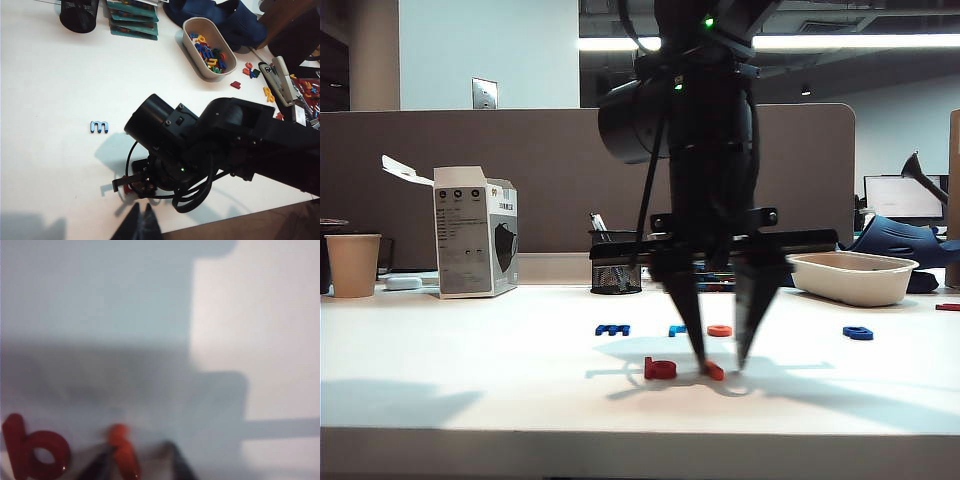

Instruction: Select the appropriate letters from the row of letter magnets placed on the table to arrange into the word "big".

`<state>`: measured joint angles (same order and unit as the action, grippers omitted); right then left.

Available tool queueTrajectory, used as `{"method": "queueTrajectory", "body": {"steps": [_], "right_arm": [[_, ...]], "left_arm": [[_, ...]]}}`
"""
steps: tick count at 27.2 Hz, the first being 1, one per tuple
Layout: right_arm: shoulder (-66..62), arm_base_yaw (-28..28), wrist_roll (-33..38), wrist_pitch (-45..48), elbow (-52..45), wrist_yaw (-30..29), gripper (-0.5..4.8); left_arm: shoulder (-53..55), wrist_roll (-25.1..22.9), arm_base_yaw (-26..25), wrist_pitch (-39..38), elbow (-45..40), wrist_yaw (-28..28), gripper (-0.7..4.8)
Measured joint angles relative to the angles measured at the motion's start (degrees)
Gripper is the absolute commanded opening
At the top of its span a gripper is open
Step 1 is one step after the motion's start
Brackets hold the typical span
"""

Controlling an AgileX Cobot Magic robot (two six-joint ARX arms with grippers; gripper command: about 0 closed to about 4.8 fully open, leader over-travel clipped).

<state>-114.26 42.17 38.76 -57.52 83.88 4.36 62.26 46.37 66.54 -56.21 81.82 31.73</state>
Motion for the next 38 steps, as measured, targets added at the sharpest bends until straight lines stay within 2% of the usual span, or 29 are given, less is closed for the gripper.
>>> {"method": "queueTrajectory", "body": {"steps": [17, 23, 27, 32, 36, 38], "right_arm": [[0.15, -0.02, -0.35, 0.24, 0.04, -1.75, 1.83], [4.87, -1.49, -1.27, 0.74, -0.20, -1.51, 1.83], [7.76, -5.11, -3.10, 0.72, -0.20, 2.23, 1.85], [7.87, -15.41, -5.95, 0.70, -0.17, 3.61, 1.90], [7.87, -19.32, -7.69, 1.62, -0.17, 3.43, 2.43], [7.87, -22.25, -8.66, 3.58, -0.17, 3.41, 2.45]], "left_arm": [[0.00, 0.00, 0.00, 0.02, 0.00, 0.00, -0.05], [0.00, 0.00, 0.00, 0.02, 0.00, 0.00, -0.05], [0.00, 0.00, 0.00, 0.02, 0.00, 0.00, -0.05], [0.00, 0.00, 0.00, 0.02, 0.00, 0.00, -0.05], [0.02, 0.00, 0.02, 0.00, 0.00, 0.00, -0.05], [0.02, 0.00, 0.00, 0.02, 0.00, 0.00, -0.05]]}}
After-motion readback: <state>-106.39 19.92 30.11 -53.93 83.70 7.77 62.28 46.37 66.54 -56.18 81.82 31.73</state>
